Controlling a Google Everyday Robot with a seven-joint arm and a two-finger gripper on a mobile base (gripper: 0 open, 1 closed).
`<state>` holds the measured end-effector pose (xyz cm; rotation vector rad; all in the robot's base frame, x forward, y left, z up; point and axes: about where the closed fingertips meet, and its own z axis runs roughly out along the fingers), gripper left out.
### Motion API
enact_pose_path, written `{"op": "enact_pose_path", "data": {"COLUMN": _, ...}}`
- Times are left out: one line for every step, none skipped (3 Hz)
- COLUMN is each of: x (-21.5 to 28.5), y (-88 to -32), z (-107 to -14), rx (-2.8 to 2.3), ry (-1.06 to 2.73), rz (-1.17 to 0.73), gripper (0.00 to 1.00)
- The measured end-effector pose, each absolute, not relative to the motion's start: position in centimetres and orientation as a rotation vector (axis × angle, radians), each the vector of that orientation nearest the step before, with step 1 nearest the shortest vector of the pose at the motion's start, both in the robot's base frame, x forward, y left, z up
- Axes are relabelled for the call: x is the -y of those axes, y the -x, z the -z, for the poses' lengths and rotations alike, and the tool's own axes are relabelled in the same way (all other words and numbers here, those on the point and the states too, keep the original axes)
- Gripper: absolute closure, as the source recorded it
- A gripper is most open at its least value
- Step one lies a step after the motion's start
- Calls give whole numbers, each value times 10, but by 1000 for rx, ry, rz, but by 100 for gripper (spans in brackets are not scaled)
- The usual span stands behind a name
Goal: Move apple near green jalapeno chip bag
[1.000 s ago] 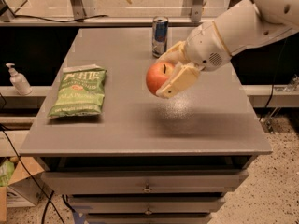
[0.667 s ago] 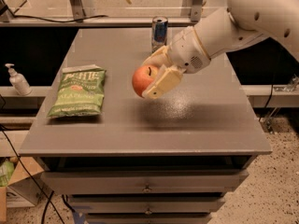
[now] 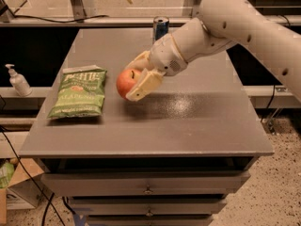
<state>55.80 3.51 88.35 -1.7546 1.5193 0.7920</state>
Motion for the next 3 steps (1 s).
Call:
{"op": "enact_pose_path", "data": {"x": -58, "y": -574, "z": -868, "rx": -1502, "ry": 1757, "rz": -835, "gripper": 100}}
{"op": "enact_pose_path", "data": {"x": -77, "y": -581, "z": -856, "rx": -1494, "ry": 1757, "rz": -870, "gripper": 100}}
{"op": "enact_pose_path", "data": {"x": -92, "y": -584, "z": -852, "rx": -1495, "ry": 1777, "rz": -882, "gripper": 82}}
